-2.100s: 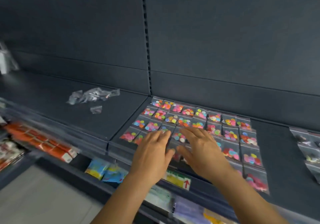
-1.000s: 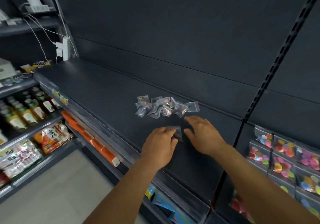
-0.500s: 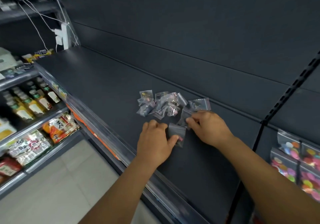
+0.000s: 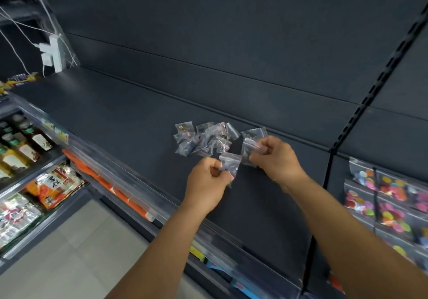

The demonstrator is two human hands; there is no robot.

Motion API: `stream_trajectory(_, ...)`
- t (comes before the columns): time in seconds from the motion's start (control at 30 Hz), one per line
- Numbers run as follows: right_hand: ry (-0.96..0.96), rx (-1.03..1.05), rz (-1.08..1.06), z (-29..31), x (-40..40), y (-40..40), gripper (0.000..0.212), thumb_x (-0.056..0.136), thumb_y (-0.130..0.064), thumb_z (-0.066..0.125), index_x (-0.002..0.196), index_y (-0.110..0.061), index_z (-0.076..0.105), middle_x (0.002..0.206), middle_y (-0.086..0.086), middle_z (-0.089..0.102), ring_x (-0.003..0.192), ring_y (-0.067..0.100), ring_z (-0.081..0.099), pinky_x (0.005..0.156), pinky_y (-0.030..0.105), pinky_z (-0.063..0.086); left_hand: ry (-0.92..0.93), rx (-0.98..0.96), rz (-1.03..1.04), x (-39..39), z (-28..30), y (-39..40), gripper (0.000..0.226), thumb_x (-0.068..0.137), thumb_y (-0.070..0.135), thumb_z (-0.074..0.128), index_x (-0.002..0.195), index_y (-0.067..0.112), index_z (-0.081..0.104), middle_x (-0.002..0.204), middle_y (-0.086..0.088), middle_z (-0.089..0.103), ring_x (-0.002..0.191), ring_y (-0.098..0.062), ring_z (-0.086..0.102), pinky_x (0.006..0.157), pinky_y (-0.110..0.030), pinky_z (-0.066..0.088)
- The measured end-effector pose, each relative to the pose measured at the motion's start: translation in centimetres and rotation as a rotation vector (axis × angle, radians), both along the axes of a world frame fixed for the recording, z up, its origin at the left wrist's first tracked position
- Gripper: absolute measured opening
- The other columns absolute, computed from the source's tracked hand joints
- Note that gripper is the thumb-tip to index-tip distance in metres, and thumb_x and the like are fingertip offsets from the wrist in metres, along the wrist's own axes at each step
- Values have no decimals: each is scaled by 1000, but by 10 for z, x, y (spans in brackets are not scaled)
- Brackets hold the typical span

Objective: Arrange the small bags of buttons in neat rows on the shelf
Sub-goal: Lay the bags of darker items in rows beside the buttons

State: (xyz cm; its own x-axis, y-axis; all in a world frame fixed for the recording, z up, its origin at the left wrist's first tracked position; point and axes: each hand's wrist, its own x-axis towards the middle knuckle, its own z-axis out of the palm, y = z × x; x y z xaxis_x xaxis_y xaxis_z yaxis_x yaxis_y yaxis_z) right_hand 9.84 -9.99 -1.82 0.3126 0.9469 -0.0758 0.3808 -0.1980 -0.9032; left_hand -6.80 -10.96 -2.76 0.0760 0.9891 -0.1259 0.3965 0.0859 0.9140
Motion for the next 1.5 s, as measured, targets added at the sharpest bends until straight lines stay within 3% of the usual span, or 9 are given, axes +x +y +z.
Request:
stream_trajectory(0.07,157,22,-39,8,-1,-14,19,75,-1,68,84,-16,62,72,0,61,61,12,53,57,23,45,-136,-19,-7,1,7,-5,19,87,13,63,100,25,61,84,8,64,71,-7,58,65,-18,47)
stream_trajectory(0.2,297,12,-89,23,-3,-45,8,82,-5,67,88,-10,67,67,-1,59,54,7,52,63,24,47,-309,-53,-76,10,20,-19,29,86,6,61,79,34,59,79,6,66,74,-13,58,81,-35,53)
stream_trajectory(0.37,433,83,-184,39,-5,-91,17,91,-19,61,76,-14,67,58,-6,61,63,11,56,68,23,52,-333,-40,-206,29,29,-41,20,85,5,62,89,24,64,76,4,67,64,-10,56,69,-29,50)
stream_trajectory(0.67,280,245,-533,50,18,-189,12,86,-16,66,77,-9,69,64,-2,65,62,11,59,68,25,55,-308,-8,-481,77,43,-102,17,83,9,66,99,16,65,86,1,73,75,-9,66,69,-23,53)
stream_trajectory(0.87,344,367,-725,52,56,-251,18,88,-13,64,70,-11,64,55,-5,60,60,12,57,64,27,52,-308,-67,-651,112,49,-147,5,86,11,66,86,16,68,73,1,68,56,-2,61,56,-14,51)
stream_trajectory(1.03,371,439,-812,53,91,-304,19,89,-11,62,70,-9,62,52,-6,55,48,4,52,55,21,48,-297,-56,-724,153,55,-190,16,89,9,61,75,15,68,68,-2,66,62,-12,58,61,-23,51)
stream_trajectory(1.23,345,475,-897,55,147,-378,20,87,-12,64,67,-8,63,56,-1,53,58,13,49,64,29,50,-224,29,-817,220,57,-261,19,88,16,63,70,21,68,70,-3,70,65,-15,62,72,-37,56)
stream_trajectory(1.4,349,465,-910,59,198,-442,21,86,-14,66,66,-11,64,61,3,58,68,19,55,76,37,53,-158,147,-850,281,55,-320,21,92,20,56,75,15,69,69,-1,69,62,-14,61,65,-33,52)
stream_trajectory(1.5,326,477,-945,60,228,-477,23,86,-13,66,63,-13,63,55,-1,62,59,13,57,68,30,54,-104,210,-887,308,56,-350,23,94,19,51,75,17,65,70,1,67,66,-17,62,63,-30,51)
